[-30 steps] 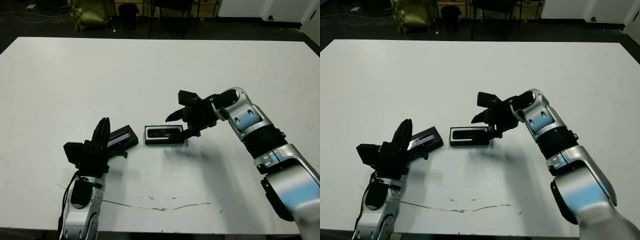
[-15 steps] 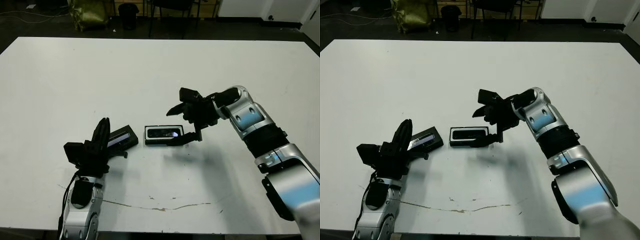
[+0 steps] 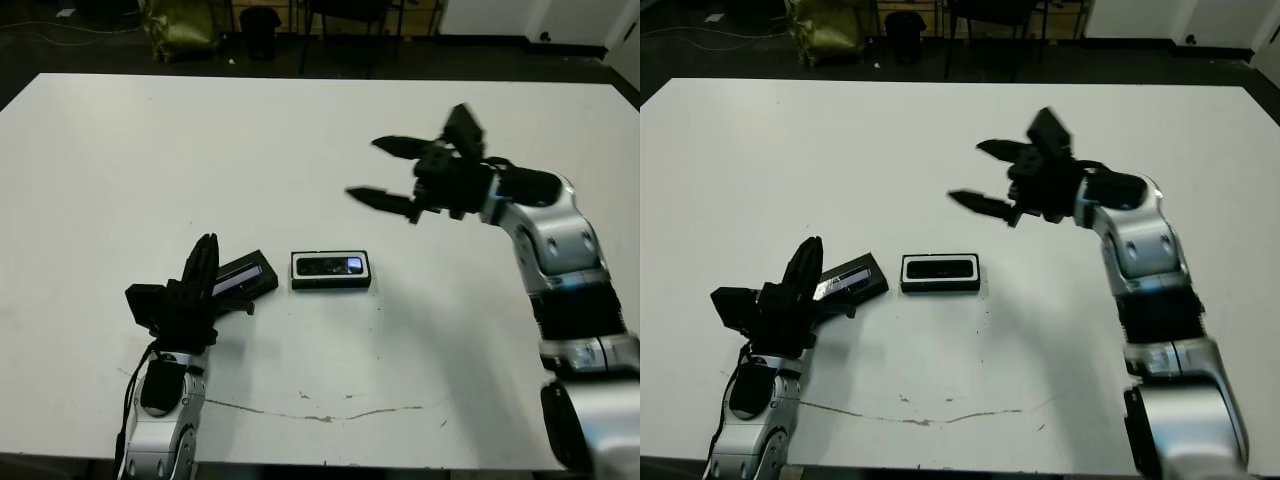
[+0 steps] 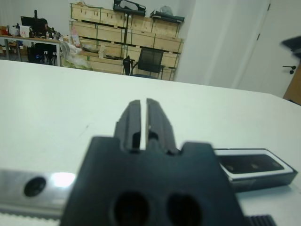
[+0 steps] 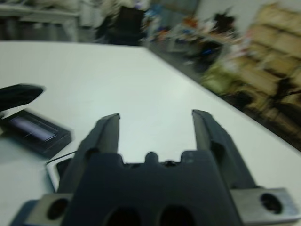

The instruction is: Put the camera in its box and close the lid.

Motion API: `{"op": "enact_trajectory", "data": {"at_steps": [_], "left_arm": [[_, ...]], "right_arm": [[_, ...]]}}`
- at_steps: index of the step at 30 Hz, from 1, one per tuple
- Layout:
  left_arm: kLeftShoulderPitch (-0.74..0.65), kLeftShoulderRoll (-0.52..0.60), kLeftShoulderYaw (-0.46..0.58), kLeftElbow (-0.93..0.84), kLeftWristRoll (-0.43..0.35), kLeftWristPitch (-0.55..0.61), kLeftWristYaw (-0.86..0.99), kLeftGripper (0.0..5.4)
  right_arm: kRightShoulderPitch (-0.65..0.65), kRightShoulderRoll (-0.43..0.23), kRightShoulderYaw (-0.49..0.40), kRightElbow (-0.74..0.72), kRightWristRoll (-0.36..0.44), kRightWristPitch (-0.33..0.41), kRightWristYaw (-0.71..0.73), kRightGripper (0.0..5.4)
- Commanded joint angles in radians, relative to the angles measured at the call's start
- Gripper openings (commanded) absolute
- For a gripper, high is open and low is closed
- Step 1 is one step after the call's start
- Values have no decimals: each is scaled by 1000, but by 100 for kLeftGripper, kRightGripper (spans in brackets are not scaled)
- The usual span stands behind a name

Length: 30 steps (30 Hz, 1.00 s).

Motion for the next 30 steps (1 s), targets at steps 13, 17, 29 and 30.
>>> {"op": "enact_trajectory", "data": {"at_steps": [13, 17, 29, 30], "left_arm": [[12, 21, 30, 4, -13, -5, -25, 0], [20, 27, 39, -21, -17, 25, -25, 0], [47, 33, 49, -104, -36, 91, -25, 0], [50, 38, 51, -115, -36, 98, -26, 0]], "right_arm": [[631, 124, -138, -308, 25, -311, -379, 1], [751, 195, -112, -373, -28, -347, -499, 1], [797, 295, -51, -347, -63, -449, -640, 1], [797, 298, -49, -341, -64, -457, -645, 1]]}}
